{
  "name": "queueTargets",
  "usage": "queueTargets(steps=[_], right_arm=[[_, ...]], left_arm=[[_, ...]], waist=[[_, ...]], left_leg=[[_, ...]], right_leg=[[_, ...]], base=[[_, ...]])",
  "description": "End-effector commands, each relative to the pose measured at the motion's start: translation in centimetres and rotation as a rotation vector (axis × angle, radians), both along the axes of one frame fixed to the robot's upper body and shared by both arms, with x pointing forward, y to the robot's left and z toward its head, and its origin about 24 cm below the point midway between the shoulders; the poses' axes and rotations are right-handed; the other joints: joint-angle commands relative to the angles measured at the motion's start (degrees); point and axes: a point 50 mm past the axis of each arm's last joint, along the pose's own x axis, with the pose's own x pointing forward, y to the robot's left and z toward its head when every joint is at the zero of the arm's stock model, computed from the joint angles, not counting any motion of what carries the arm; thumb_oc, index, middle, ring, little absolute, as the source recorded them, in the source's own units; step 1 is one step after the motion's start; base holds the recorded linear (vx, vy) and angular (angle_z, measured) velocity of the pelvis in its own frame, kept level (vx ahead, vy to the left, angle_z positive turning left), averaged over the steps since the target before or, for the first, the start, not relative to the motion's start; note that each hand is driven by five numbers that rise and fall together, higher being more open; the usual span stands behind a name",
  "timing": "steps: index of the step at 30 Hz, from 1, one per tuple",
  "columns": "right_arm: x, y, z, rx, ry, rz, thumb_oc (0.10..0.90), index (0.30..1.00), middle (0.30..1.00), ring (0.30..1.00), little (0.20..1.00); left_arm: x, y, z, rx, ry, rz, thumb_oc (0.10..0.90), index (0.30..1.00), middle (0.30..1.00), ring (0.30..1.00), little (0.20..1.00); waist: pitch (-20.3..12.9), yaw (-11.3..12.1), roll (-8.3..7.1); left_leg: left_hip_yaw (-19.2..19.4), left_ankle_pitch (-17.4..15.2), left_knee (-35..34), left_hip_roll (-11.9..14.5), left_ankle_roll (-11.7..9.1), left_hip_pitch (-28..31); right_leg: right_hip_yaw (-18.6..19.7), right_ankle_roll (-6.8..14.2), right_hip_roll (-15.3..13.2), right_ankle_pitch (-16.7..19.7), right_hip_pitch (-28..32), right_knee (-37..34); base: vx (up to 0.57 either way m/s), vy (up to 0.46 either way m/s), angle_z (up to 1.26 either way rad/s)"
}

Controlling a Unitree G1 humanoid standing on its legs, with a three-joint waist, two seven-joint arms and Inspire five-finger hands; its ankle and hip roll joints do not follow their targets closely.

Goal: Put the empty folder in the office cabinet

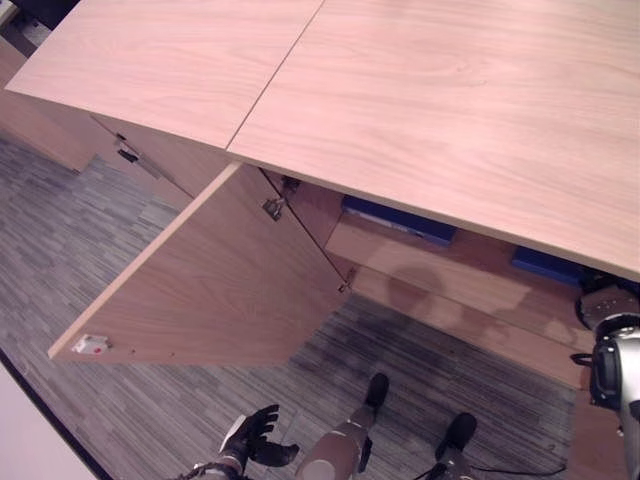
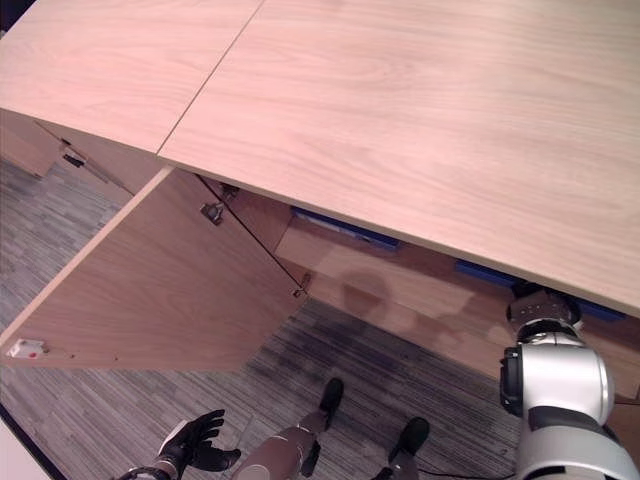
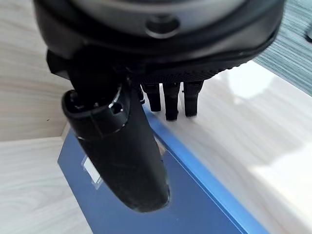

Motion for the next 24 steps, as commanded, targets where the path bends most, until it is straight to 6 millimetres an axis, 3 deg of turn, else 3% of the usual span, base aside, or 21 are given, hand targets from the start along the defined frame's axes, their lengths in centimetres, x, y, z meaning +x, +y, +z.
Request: queueTargets(steps=[1, 5, 9, 15, 21, 22, 23, 24], right_arm=[[1.7, -2.8, 13.3, -0.439, -0.283, 0.104, 0.8, 0.9, 0.9, 0.9, 0.9], [2.1, -2.4, 16.2, -0.541, -0.287, 0.136, 0.8, 0.9, 0.9, 0.9, 0.9], [2.9, -1.5, 16.4, -0.578, -0.274, 0.189, 0.8, 0.9, 0.9, 0.9, 0.9], [3.4, -0.9, 13.4, -0.56, -0.175, 0.248, 0.8, 0.9, 0.9, 0.9, 0.9], [2.9, -0.3, 6.9, -0.425, -0.136, 0.271, 0.8, 0.9, 0.9, 0.9, 0.9], [2.8, -0.3, 6.7, -0.422, -0.135, 0.269, 0.8, 0.9, 0.9, 0.9, 0.9], [4.3, 2.9, 3.9, -0.358, -0.151, 0.35, 0.8, 0.9, 0.9, 0.9, 0.9], [4.1, 3.3, 2.7, -0.347, -0.142, 0.367, 0.8, 0.9, 0.9, 0.9, 0.9]], left_arm=[[0.9, 2.6, 1.2, 0.049, -0.05, 0.005, 0.8, 0.9, 0.9, 0.9, 0.9], [0.6, 2.5, 1.0, 0.036, -0.034, -0.007, 0.8, 0.9, 0.9, 0.9, 0.9], [0.6, 2.3, 1.0, 0.022, -0.032, -0.013, 0.8, 0.9, 0.9, 0.9, 0.9], [1.2, 2.1, 1.2, 0.022, -0.042, -0.033, 0.8, 0.9, 0.9, 0.9, 0.9], [1.8, 1.6, 1.1, 0.003, -0.048, -0.019, 0.8, 0.9, 0.9, 0.9, 0.9], [1.8, 1.7, 1.1, 0.006, -0.048, -0.021, 0.8, 0.9, 0.9, 0.9, 0.9], [2.8, 0.0, 0.2, 0.006, -0.023, -0.013, 0.8, 0.9, 0.9, 0.9, 0.9], [2.6, -0.3, -0.1, 0.02, -0.011, -0.007, 0.8, 0.9, 0.9, 0.9, 0.9]], waist=[[2.61, 1.46, -1.39], [1.9, 1.36, -1.01], [1.17, 0.94, -1.37], [0.62, 0.86, -2.22], [0.09, 0.7, -3.54], [0.29, 0.83, -3.32], [0.06, -0.25, -4.18], [-0.16, -0.43, -4.63]], left_leg=[[0.18, -9.48, -0.45, -0.72, -3.03, 4.79], [0.16, -9.36, -0.45, -0.86, -3.09, 4.75], [-0.25, -9.55, -0.45, -0.93, -3.03, 5.52], [-0.7, -9.98, -0.45, -0.84, -2.97, 6.61], [-1.1, -10.2, -0.45, -0.57, -3.09, 7.81], [-1.16, -8.83, -0.45, -0.79, -2.82, 7.34], [-1.26, -8.8, -0.45, -0.74, -2.64, 7.61], [-1.2, -8.86, -0.45, -0.65, -2.64, 7.9]], right_leg=[[4.27, 1.06, -0.13, -14.79, 2.54, 5.48], [4.27, 1.09, -0.33, -14.68, 2.62, 5.39], [4.03, 0.97, -0.23, -14.63, 3.95, 4.95], [3.34, 0.84, 0.02, -14.58, 5.65, 4.19], [2.36, 0.78, 0.32, -14.35, 8.05, 3.16], [1.53, 0.84, 0.06, -12.85, 7.53, 3.31], [1.45, 0.86, 0.33, -12.62, 8.0, 3.0], [1.38, 0.87, 0.45, -12.52, 8.49, 2.77]], base=[[-0.01, 0.036, -0.11], [0.0, 0.017, -0.04], [0.0, 0.0, 0.0], [0.0, 0.0, 0.0], [-0.02, 0.007, 0.03], [-0.07, 0.066, 0.07], [-0.06, 0.067, 0.2], [0.04, -0.002, 0.16]])
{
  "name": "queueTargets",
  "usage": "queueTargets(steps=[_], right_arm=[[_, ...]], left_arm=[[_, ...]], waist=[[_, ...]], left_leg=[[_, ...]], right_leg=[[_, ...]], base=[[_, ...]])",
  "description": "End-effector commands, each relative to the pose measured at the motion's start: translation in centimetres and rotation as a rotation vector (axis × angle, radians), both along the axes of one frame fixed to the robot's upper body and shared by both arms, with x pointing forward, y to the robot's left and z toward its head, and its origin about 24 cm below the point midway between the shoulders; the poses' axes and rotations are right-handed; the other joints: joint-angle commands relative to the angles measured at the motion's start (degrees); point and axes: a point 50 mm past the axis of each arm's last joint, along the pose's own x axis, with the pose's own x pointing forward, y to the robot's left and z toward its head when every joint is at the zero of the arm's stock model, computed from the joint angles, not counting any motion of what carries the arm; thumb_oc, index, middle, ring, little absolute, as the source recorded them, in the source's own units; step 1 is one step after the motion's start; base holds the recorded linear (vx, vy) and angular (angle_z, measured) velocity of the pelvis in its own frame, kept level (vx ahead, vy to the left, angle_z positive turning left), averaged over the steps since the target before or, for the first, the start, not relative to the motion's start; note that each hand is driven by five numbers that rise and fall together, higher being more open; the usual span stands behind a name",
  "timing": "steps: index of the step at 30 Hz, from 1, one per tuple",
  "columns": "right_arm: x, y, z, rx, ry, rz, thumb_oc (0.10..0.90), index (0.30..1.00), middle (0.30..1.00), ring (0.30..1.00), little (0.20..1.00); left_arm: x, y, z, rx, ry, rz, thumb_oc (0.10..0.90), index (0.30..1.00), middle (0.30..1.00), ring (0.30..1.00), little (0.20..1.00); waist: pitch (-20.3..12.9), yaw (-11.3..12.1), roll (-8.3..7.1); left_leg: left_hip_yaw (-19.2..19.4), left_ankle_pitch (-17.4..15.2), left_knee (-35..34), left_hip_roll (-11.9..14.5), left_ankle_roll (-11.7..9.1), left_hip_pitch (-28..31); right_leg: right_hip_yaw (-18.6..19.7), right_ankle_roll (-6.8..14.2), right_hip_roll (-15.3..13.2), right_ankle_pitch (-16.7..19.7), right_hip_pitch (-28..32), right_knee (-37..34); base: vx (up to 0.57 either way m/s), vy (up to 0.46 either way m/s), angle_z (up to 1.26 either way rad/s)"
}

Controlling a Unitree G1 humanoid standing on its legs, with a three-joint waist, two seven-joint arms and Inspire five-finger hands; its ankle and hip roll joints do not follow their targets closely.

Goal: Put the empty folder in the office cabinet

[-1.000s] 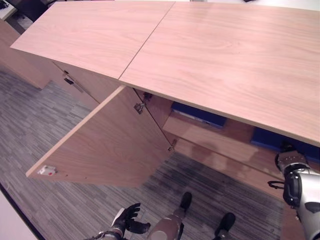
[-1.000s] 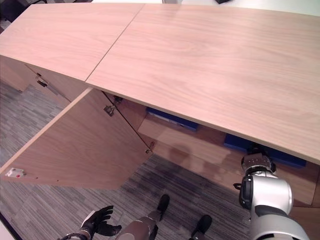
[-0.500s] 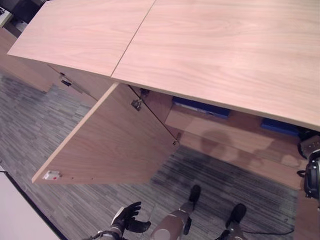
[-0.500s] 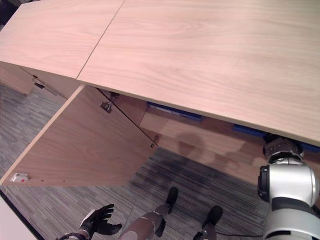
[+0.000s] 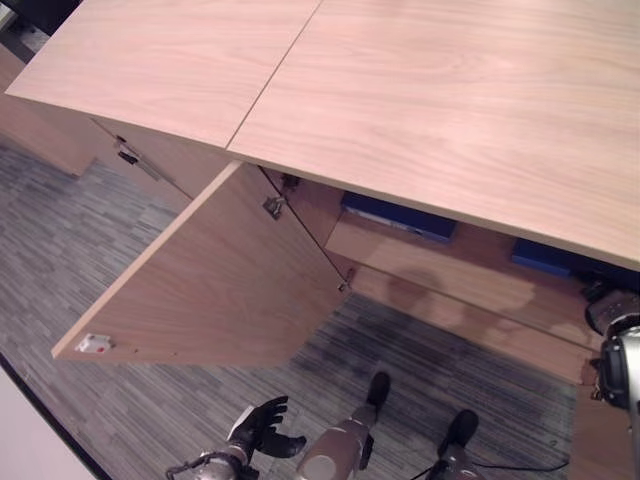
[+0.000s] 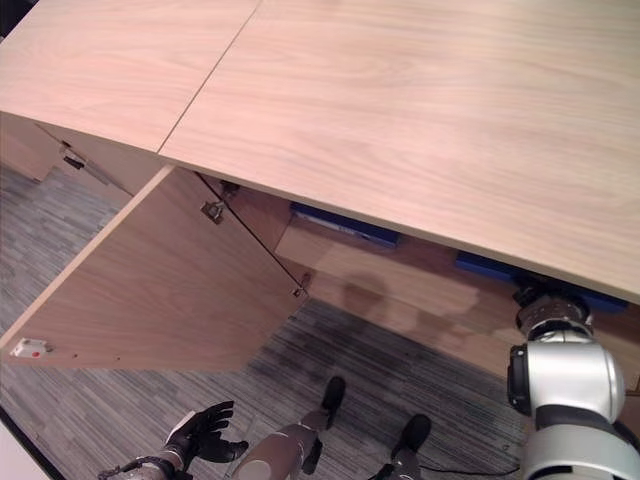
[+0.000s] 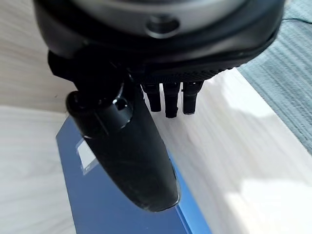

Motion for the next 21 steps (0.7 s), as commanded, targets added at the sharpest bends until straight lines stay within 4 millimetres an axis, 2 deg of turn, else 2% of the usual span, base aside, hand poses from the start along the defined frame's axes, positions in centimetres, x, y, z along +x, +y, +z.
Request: queueTargets(steps=[1, 2, 3, 5, 8, 12, 17, 21], right_arm=[[3.9, 3.0, 3.5, -0.138, -0.255, 0.226, 0.8, 0.9, 0.9, 0.9, 0.9], [3.4, 3.9, 1.3, -0.121, -0.218, 0.265, 0.8, 0.9, 0.9, 0.9, 0.9], [3.2, 4.3, 0.5, -0.116, -0.208, 0.277, 0.8, 0.9, 0.9, 0.9, 0.9], [1.5, 8.7, -5.1, -0.054, -0.176, 0.44, 0.8, 0.9, 0.9, 0.9, 0.9], [-1.3, 11.2, -8.7, -0.033, -0.132, 0.55, 0.8, 0.9, 0.9, 0.9, 0.9], [-3.7, 12.8, -11.1, 0.004, -0.097, 0.625, 0.8, 0.9, 0.9, 0.9, 0.9], [-5.1, 13.6, -12.3, 0.031, -0.067, 0.657, 0.8, 0.9, 0.9, 0.9, 0.9], [-7.6, 15.0, -14.1, 0.078, -0.024, 0.727, 0.8, 0.9, 0.9, 0.9, 0.9]], left_arm=[[0.1, 0.6, -0.5, 0.065, 0.031, 0.018, 0.8, 0.9, 0.9, 0.9, 0.9], [-0.1, 0.4, -0.8, 0.069, 0.051, 0.036, 0.8, 0.9, 0.9, 0.9, 0.9], [-0.4, 0.4, -1.0, 0.076, 0.064, 0.037, 0.8, 0.9, 0.9, 0.9, 0.9], [-0.5, 0.5, -1.6, 0.093, 0.11, 0.081, 0.8, 0.9, 0.9, 0.9, 0.9], [-0.4, 0.9, -1.8, 0.1, 0.131, 0.13, 0.8, 0.9, 0.9, 0.9, 0.9], [-0.4, 1.4, -1.9, 0.11, 0.15, 0.158, 0.8, 0.9, 0.9, 0.9, 0.9], [-0.5, 1.7, -1.9, 0.111, 0.16, 0.172, 0.8, 0.9, 0.9, 0.9, 0.9], [-0.8, 2.2, -1.8, 0.103, 0.153, 0.209, 0.8, 0.9, 0.9, 0.9, 0.9]], waist=[[-3.84, 2.07, -4.62], [-4.05, 1.59, -5.14], [-4.23, 1.43, -5.45], [-5.28, -1.43, -7.59], [-7.12, -4.03, -9.38], [-8.89, -6.12, -10.51], [-9.4, -6.96, -10.94], [-10.2, -8.2, -11.39]], left_leg=[[-0.09, -8.37, -0.45, -0.29, -1.92, 4.48], [0.01, -8.47, -0.45, -0.1, -1.93, 4.86], [0.06, -8.55, -0.45, -0.04, -1.9, 5.12], [1.0, -8.95, -0.45, 0.51, -1.66, 6.9], [2.29, -9.42, -0.45, 0.93, -1.45, 8.18], [4.37, -10.48, -0.45, 1.18, -1.13, 10.36], [5.11, -11.22, -0.45, 1.37, -0.83, 12.07], [5.8, -11.96, -0.45, 1.87, -0.8, 14.24]], right_leg=[[2.14, 0.25, 0.2, -12.56, 4.55, 2.92], [2.31, 0.24, 0.4, -12.42, 5.06, 2.64], [2.27, 0.22, 0.47, -12.38, 5.43, 2.44], [3.02, 0.11, 1.1, -12.06, 6.96, 1.74], [3.8, 0.3, 1.39, -11.24, 7.82, 0.82], [5.65, 0.45, 1.64, -10.88, 8.8, 0.32], [6.44, 0.32, 1.8, -10.97, 9.78, 0.4], [7.16, 0.06, 2.28, -11.64, 11.3, 0.66]], base=[[0.03, -0.003, 0.09], [0.0, 0.0, 0.0], [0.05, 0.004, 0.01], [0.09, 0.022, 0.01], [0.06, 0.037, -0.22], [0.06, 0.023, -0.21], [0.05, -0.005, -0.29], [0.04, -0.038, -0.08]])
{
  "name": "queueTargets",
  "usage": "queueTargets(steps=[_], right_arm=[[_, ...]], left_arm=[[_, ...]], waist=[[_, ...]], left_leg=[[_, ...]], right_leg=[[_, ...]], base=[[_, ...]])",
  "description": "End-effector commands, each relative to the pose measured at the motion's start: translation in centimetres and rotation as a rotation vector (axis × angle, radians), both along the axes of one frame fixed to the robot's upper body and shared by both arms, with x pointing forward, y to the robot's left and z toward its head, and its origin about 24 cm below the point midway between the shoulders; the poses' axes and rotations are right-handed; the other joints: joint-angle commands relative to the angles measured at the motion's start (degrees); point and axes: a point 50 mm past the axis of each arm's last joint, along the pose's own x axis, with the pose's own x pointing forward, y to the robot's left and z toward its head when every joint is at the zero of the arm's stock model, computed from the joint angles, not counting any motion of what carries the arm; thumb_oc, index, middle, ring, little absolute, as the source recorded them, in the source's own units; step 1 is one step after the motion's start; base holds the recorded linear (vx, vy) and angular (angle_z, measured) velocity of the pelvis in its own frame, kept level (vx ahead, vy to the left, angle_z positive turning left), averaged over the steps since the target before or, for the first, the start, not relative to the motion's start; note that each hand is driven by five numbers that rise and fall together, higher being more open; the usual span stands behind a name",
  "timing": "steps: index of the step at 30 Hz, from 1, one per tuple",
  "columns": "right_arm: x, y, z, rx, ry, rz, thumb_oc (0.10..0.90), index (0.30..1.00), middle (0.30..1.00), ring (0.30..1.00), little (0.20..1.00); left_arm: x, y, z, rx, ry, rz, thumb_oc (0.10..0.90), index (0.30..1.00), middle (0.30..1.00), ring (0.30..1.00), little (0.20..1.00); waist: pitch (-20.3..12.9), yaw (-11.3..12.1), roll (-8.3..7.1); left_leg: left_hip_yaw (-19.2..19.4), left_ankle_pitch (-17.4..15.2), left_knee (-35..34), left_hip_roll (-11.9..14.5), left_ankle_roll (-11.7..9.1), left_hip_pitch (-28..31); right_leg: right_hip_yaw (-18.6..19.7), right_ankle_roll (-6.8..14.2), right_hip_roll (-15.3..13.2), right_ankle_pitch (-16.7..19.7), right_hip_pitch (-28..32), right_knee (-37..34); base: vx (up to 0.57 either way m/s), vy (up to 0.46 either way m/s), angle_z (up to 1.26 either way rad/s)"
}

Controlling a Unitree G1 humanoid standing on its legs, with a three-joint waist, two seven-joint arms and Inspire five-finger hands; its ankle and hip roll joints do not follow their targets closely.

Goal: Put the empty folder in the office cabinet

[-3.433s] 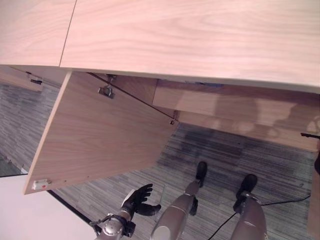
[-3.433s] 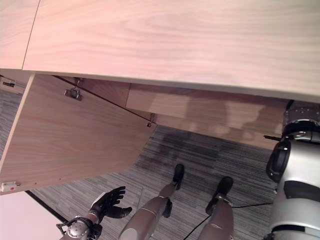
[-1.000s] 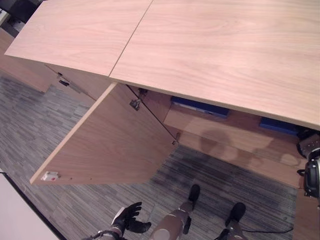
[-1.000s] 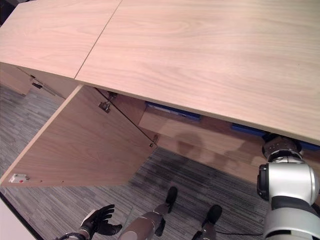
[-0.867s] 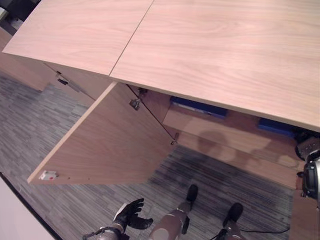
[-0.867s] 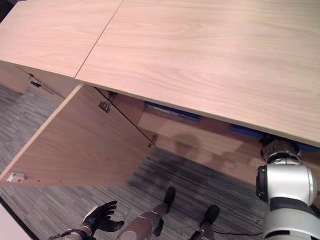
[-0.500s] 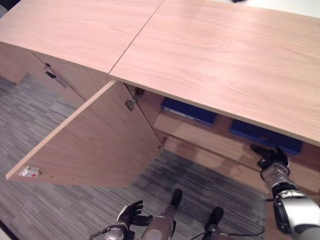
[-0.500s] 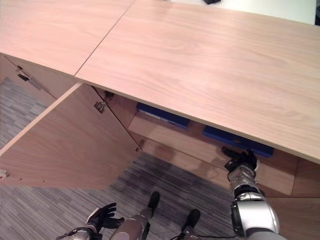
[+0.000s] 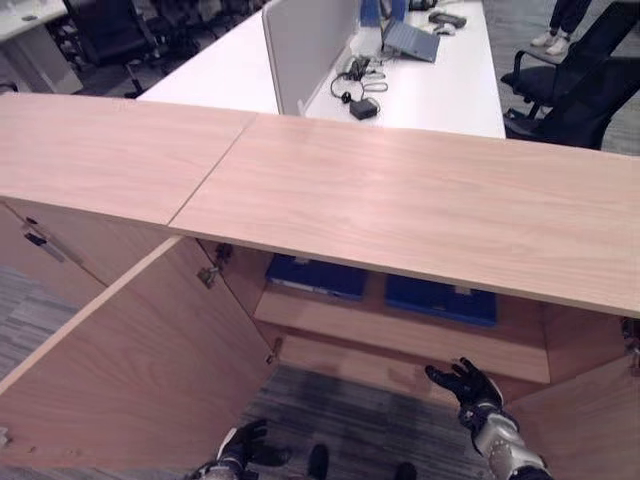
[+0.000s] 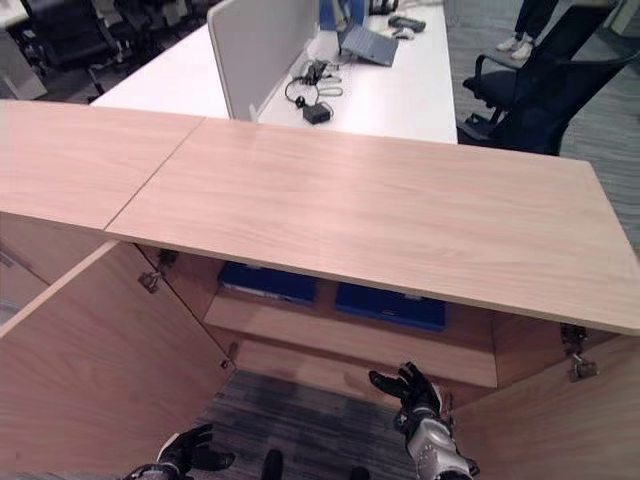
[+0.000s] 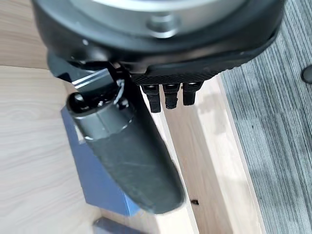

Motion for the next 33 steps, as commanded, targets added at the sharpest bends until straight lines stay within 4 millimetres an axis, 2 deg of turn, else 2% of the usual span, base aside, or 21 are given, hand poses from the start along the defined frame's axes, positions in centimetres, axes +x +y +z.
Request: queueTargets(steps=[1, 6, 8, 10, 13, 15, 16, 17, 18, 19, 20, 24, 25, 27, 28, 32, 33], right_arm=[[3.3, -0.1, 2.8, -0.038, -0.174, 0.071, 0.8, 0.9, 0.9, 0.9, 0.9], [2.4, 0.7, 2.0, -0.043, -0.132, 0.127, 0.8, 0.9, 0.9, 0.9, 0.9], [2.3, 1.3, 2.0, -0.096, -0.121, 0.23, 0.8, 0.9, 0.9, 0.9, 0.9], [2.3, 2.3, 2.2, -0.15, -0.127, 0.372, 0.8, 0.9, 0.9, 0.9, 0.9], [2.6, 2.7, 2.5, -0.167, -0.149, 0.415, 0.8, 0.9, 0.9, 0.9, 0.9], [3.2, 2.5, 3.2, -0.232, -0.18, 0.424, 0.8, 0.9, 0.9, 0.9, 0.9], [3.7, 2.3, 3.5, -0.285, -0.189, 0.432, 0.8, 0.9, 0.9, 0.9, 0.9], [4.8, 1.7, 4.4, -0.388, -0.202, 0.455, 0.8, 0.9, 0.9, 0.9, 0.9], [5.2, 1.5, 4.6, -0.426, -0.201, 0.464, 0.8, 0.9, 0.9, 0.9, 0.9], [5.3, 1.3, 4.6, -0.44, -0.192, 0.465, 0.8, 0.9, 0.9, 0.9, 0.9], [5.1, 1.3, 4.1, -0.411, -0.168, 0.448, 0.8, 0.9, 0.9, 0.9, 0.9], [4.0, 1.3, 3.0, -0.373, -0.115, 0.415, 0.8, 0.9, 0.9, 0.9, 0.9], [3.1, 1.0, 2.2, -0.341, -0.081, 0.38, 0.8, 0.9, 0.9, 0.9, 0.9], [2.6, 0.9, 1.9, -0.33, -0.066, 0.364, 0.8, 0.9, 0.9, 0.9, 0.9], [1.7, 0.9, 1.2, -0.309, -0.031, 0.345, 0.8, 0.9, 0.9, 0.9, 0.9], [0.8, 1.1, 0.3, -0.254, 0.008, 0.274, 0.8, 0.9, 0.9, 0.9, 0.9], [0.8, 1.2, 0.3, -0.254, 0.007, 0.273, 0.8, 0.9, 0.9, 0.9, 0.9]], left_arm=[[2.1, 1.1, 0.7, 0.045, -0.053, 0.005, 0.8, 0.9, 0.9, 0.9, 0.9], [1.8, 1.1, 0.7, 0.038, -0.053, 0.026, 0.8, 0.9, 0.9, 0.9, 0.9], [1.9, 1.2, 0.8, 0.04, -0.066, 0.032, 0.8, 0.9, 0.9, 0.9, 0.9], [2.3, 1.3, 1.1, 0.031, -0.102, 0.05, 0.8, 0.9, 0.9, 0.9, 0.9], [2.6, 1.1, 1.2, 0.026, -0.116, 0.062, 0.8, 0.9, 0.9, 0.9, 0.9], [3.0, 1.0, 1.4, 0.025, -0.139, 0.072, 0.8, 0.9, 0.9, 0.9, 0.9], [3.3, 0.9, 1.5, 0.024, -0.152, 0.078, 0.8, 0.9, 0.9, 0.9, 0.9], [3.8, 0.3, 1.6, 0.012, -0.173, 0.083, 0.8, 0.9, 0.9, 0.9, 0.9], [4.2, 0.2, 1.8, 0.009, -0.189, 0.075, 0.8, 0.9, 0.9, 0.9, 0.9], [4.6, 0.4, 2.0, 0.01, -0.203, 0.077, 0.8, 0.9, 0.9, 0.9, 0.9], [4.2, 0.7, 1.9, 0.016, -0.193, 0.088, 0.8, 0.9, 0.9, 0.9, 0.9], [2.7, 0.7, 1.2, 0.026, -0.145, 0.123, 0.8, 0.9, 0.9, 0.9, 0.9], [1.6, 0.7, 0.7, 0.033, -0.107, 0.142, 0.8, 0.9, 0.9, 0.9, 0.9], [1.3, 0.9, 0.6, 0.038, -0.098, 0.145, 0.8, 0.9, 0.9, 0.9, 0.9], [0.8, 0.8, 0.4, 0.041, -0.075, 0.139, 0.8, 0.9, 0.9, 0.9, 0.9], [0.7, 1.2, 0.4, 0.059, -0.061, 0.134, 0.8, 0.9, 0.9, 0.9, 0.9], [0.7, 1.2, 0.4, 0.059, -0.061, 0.133, 0.8, 0.9, 0.9, 0.9, 0.9]], waist=[[0.11, 1.2, -0.14], [-0.18, 1.25, -0.28], [-0.02, 1.86, -0.39], [1.09, 3.72, -0.33], [1.81, 4.67, -0.07], [3.76, 6.03, 0.34], [4.81, 6.23, 0.46], [5.46, 5.09, -0.02], [5.28, 4.12, -0.28], [5.05, 3.54, -0.44], [4.54, 3.06, -0.09], [3.79, 2.47, 0.33], [2.66, 2.28, 0.67], [2.26, 2.5, 0.67], [1.21, 3.02, 0.6], [0.66, 4.3, -0.26], [0.69, 4.28, -0.35]], left_leg=[[-0.4, -7.07, -0.2, -0.13, -1.39, 3.14], [-0.67, -7.03, -0.2, 0.26, -1.58, 4.02], [-1.63, -6.69, -0.2, 0.43, -2.02, 4.2], [-3.57, -5.58, -0.2, 0.64, -2.85, 3.95], [-4.77, -4.25, -0.2, 0.6, -3.36, 2.69], [-5.96, -2.21, 0.93, 0.25, -4.81, -0.53], [-4.66, -1.37, 2.44, 0.19, -5.33, -2.88], [6.41, -2.13, 5.03, 3.19, -4.94, -4.99], [14.11, -2.74, 6.11, 6.14, -4.27, -4.53], [19.18, -3.48, 7.56, 8.48, -4.17, -3.75], [22.06, -4.38, 8.68, 10.32, -4.81, -1.61], [23.36, -5.4, 7.99, 11.89, -5.65, 2.44], [22.59, -5.47, 5.26, 11.65, -5.71, 4.51], [22.34, -5.2, 3.83, 11.42, -5.62, 4.95], [21.05, -5.48, 0.91, 9.91, -4.86, 5.74], [18.19, -7.51, 0.37, 6.55, -2.65, 5.21], [18.14, -7.55, 0.38, 6.41, -2.55, 5.21]], right_leg=[[0.92, 0.68, 1.18, -8.95, 3.59, 0.84], [0.67, 0.33, 1.52, -9.57, 4.56, 1.13], [-0.39, -0.02, 1.73, -10.24, 5.24, 1.38], [-2.31, -0.62, 2.15, -10.91, 6.05, 1.2], [-3.8, -0.78, 2.18, -11.09, 5.89, 0.89], [-5.87, -0.98, 1.83, -11.27, 5.49, 0.63], [-7.04, -0.82, 1.28, -11.19, 5.12, 0.61], [-9.36, -0.55, -0.01, -11.78, 4.4, 0.71], [-10.92, -0.48, -0.74, -11.32, 3.99, 0.87], [-12.25, -0.55, -1.27, -10.86, 3.8, 0.96], [-14.0, -0.87, -1.88, -10.3, 4.18, 1.24], [-16.68, -0.94, -3.5, -9.59, 4.93, 2.93], [-18.02, -0.39, -4.2, -8.92, 5.34, 3.59], [-18.65, -0.18, -4.51, -8.69, 5.42, 3.84], [-19.36, 0.54, -5.16, -7.83, 5.57, 4.32], [-20.32, 1.88, -8.03, -7.17, 5.67, 7.05], [-20.35, 1.99, -8.23, -7.21, 5.63, 7.26]], base=[[0.01, -0.064, -0.02], [-0.01, -0.057, -0.01], [-0.05, -0.113, 0.07], [-0.08, -0.142, 0.34], [-0.09, -0.049, 0.44], [-0.22, -0.025, 0.4], [-0.28, 0.03, 0.58], [-0.26, 0.064, 1.15], [-0.22, 0.072, 1.68], [-0.13, 0.139, 1.57], [-0.06, 0.168, 1.68], [0.0, 0.177, 0.85], [0.03, 0.284, 0.34], [0.04, 0.223, 0.75], [0.04, 0.255, 0.93], [0.04, 0.283, 0.57], [0.04, 0.291, 0.33]])
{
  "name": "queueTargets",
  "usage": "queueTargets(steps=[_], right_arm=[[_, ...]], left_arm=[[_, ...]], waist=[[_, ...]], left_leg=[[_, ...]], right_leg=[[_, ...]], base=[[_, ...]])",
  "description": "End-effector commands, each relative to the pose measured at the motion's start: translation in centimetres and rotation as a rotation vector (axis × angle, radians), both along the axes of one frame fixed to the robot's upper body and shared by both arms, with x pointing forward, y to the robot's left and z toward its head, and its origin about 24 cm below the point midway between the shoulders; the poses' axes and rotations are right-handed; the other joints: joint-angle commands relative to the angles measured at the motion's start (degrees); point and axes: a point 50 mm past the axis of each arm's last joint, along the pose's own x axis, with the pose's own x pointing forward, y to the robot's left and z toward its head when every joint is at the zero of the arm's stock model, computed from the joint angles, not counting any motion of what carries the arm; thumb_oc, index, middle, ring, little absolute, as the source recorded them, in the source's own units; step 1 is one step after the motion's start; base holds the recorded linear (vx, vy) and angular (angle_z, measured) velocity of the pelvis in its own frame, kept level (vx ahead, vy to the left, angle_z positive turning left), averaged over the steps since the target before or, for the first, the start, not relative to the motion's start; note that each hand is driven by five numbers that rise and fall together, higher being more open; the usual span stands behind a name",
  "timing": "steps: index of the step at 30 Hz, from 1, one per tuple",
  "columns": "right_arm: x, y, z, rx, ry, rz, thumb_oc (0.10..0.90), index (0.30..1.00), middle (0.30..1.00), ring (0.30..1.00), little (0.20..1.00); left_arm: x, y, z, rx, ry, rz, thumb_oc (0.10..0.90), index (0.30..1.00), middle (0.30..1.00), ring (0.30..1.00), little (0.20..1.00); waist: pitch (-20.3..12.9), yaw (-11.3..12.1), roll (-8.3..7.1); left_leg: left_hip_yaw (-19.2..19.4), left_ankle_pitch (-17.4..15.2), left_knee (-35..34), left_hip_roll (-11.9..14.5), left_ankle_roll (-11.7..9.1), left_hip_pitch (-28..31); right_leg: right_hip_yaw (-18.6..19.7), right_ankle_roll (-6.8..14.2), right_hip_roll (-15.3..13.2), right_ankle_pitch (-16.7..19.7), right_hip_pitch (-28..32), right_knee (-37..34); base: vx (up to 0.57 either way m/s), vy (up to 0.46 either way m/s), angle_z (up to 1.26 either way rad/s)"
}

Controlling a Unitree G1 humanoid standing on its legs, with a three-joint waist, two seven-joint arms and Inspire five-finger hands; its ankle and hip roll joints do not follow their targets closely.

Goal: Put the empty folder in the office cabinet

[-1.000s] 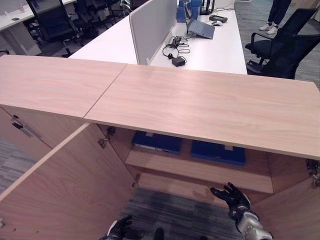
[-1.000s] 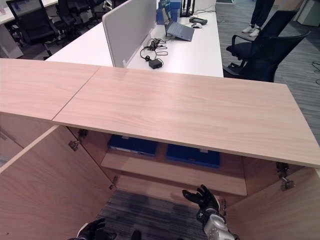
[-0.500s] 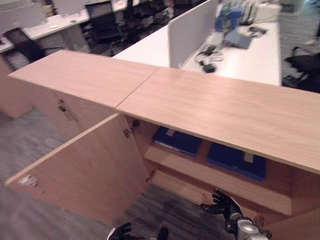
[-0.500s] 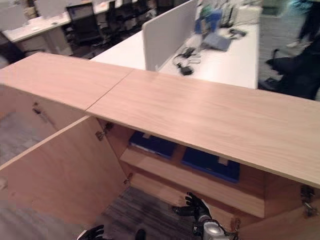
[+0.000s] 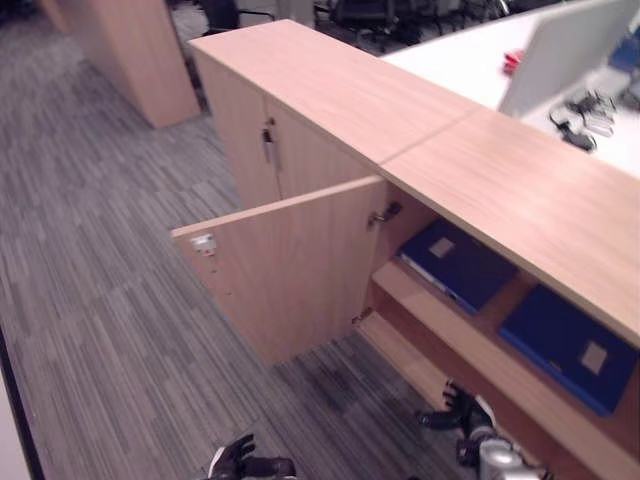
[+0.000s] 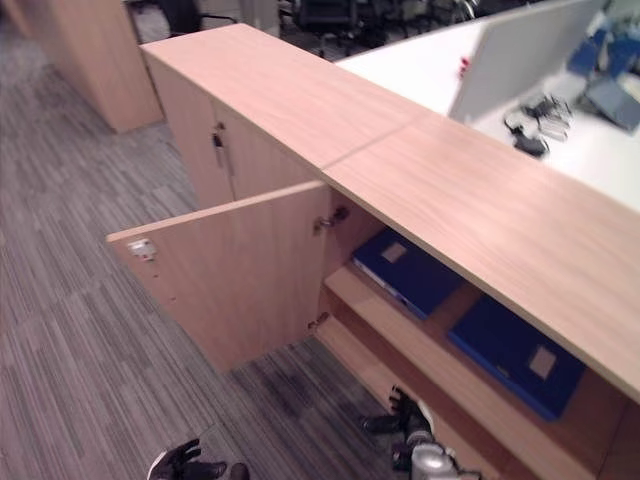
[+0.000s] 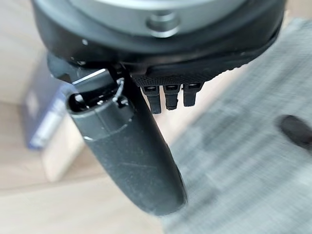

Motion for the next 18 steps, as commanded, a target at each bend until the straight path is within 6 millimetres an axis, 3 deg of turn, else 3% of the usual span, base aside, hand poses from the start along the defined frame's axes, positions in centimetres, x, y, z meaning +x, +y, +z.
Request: queueTargets(steps=[1, 5, 7, 8, 10, 11, 12, 13, 14, 15, 16, 18], right_arm=[[5.1, -0.7, 3.1, -0.002, -0.209, -0.034, 0.8, 0.9, 0.9, 0.9, 0.9], [5.6, 0.3, 3.2, 0.026, -0.218, -0.037, 0.8, 0.9, 0.9, 0.9, 0.9], [5.8, 0.5, 3.3, 0.036, -0.227, -0.038, 0.8, 0.9, 0.9, 0.9, 0.9], [5.9, 0.6, 3.3, 0.036, -0.231, -0.036, 0.8, 0.9, 0.9, 0.9, 0.9], [6.1, 0.7, 3.6, 0.04, -0.25, -0.025, 0.8, 0.9, 0.9, 0.9, 0.9], [6.1, 0.7, 3.6, 0.04, -0.249, -0.025, 0.8, 0.9, 0.9, 0.9, 0.9], [5.8, 0.1, 3.6, 0.021, -0.248, -0.03, 0.8, 0.9, 0.9, 0.9, 0.9], [5.8, 0.1, 3.6, 0.021, -0.248, -0.03, 0.8, 0.9, 0.9, 0.9, 0.9], [6.1, -0.6, 4.1, 0.006, -0.273, 0.048, 0.8, 0.9, 0.9, 0.9, 0.9], [5.0, -0.7, 3.5, 0.058, -0.262, -0.043, 0.8, 0.9, 0.9, 0.9, 0.9], [4.7, -0.9, 3.4, 0.043, -0.262, -0.053, 0.8, 0.9, 0.9, 0.9, 0.9], [4.6, -1.5, 3.6, 0.002, -0.271, -0.066, 0.8, 0.9, 0.9, 0.9, 0.9]], left_arm=[[2.9, 1.0, 1.1, 0.066, -0.086, -0.033, 0.8, 0.9, 0.9, 0.9, 0.9], [2.5, 2.6, 1.5, 0.109, -0.082, -0.016, 0.8, 0.9, 0.9, 0.9, 0.9], [2.5, 3.5, 1.8, 0.13, -0.096, -0.002, 0.8, 0.9, 0.9, 0.9, 0.9], [2.7, 4.0, 2.1, 0.142, -0.108, 0.002, 0.8, 0.9, 0.9, 0.9, 0.9], [3.5, 3.8, 2.4, 0.141, -0.146, -0.009, 0.8, 0.9, 0.9, 0.9, 0.9], [3.5, 3.8, 2.4, 0.141, -0.146, -0.009, 0.8, 0.9, 0.9, 0.9, 0.9], [4.8, 3.2, 2.8, 0.142, -0.183, -0.05, 0.8, 0.9, 0.9, 0.9, 0.9], [4.9, 3.2, 2.8, 0.142, -0.183, -0.05, 0.8, 0.9, 0.9, 0.9, 0.9], [5.6, 0.3, 2.9, 0.156, -0.029, -1.035, 0.8, 0.9, 0.9, 0.9, 0.9], [2.1, 2.9, 1.6, 0.184, 0.01, -0.464, 0.8, 0.9, 0.9, 0.9, 0.9], [2.8, 2.6, 2.0, 0.154, -0.107, -0.297, 0.8, 0.9, 0.9, 0.9, 0.9], [3.9, 3.4, 2.7, 0.144, -0.178, -0.155, 0.8, 0.9, 0.9, 0.9, 0.9]], waist=[[-1.52, 1.92, 4.09], [-0.03, 2.65, 3.73], [0.98, 2.57, 3.95], [1.46, 2.18, 4.23], [1.56, 0.49, 4.65], [1.51, 0.56, 4.68], [1.89, -0.91, 4.07], [1.8, -1.01, 4.1], [1.33, -4.19, 4.83], [1.69, -2.55, 4.87], [1.41, -2.36, 4.69], [0.58, -1.86, 3.61]], left_leg=[[-3.5, -5.83, 0.2, 0.27, 0.3, -0.76], [-4.35, -8.14, -0.28, -2.87, 3.21, 0.84], [-4.66, -8.45, -0.34, -3.83, 4.2, 1.28], [-5.43, -8.31, -0.34, -3.88, 4.45, 1.27], [-7.44, -6.95, -0.34, -4.0, 4.32, 0.48], [-7.37, -6.98, -0.34, -3.92, 4.27, 0.45], [-11.94, -6.34, -0.34, -6.21, 4.18, -0.08], [-12.05, -6.24, -0.34, -6.2, 4.19, -0.25], [-12.0, -7.18, -0.34, -6.86, 4.26, 0.12], [-12.55, -6.43, -0.34, -7.17, 4.4, -0.46], [-13.9, -5.94, -0.34, -7.14, 4.23, -1.13], [-14.5, -6.06, -0.34, -7.28, 4.03, -1.11]], right_leg=[[1.07, 3.37, -1.24, -8.86, 1.51, 6.96], [2.08, 6.63, -7.23, -5.34, -1.06, 16.86], [5.9, 8.66, -8.48, -2.87, -3.72, 21.76], [8.92, 8.47, -6.74, -3.94, -5.05, 22.66], [16.98, 5.52, 0.75, -9.2, -8.41, 20.23], [17.03, 5.45, 0.84, -9.22, -8.46, 20.2], [21.64, 3.88, 6.78, -12.02, -7.23, 12.41], [21.51, 3.87, 6.82, -11.82, -7.23, 12.15], [23.87, 3.54, 7.63, -12.45, -7.21, 11.99], [24.12, 3.13, 7.94, -11.84, -6.45, 10.05], [24.5, 3.31, 8.36, -11.32, -6.42, 8.72], [25.15, 3.51, 8.53, -10.19, -4.23, 5.02]], base=[[0.04, 0.296, 0.3], [0.05, 0.326, 0.26], [0.0, 0.223, 0.11], [-0.02, 0.159, 0.07], [-0.06, 0.081, 0.09], [-0.03, 0.052, 0.42], [0.02, 0.028, 0.58], [0.07, 0.098, 0.61], [0.0, 0.053, 0.85], [-0.01, 0.02, 1.46], [-0.04, -0.075, 1.32], [0.05, -0.096, 0.23]])
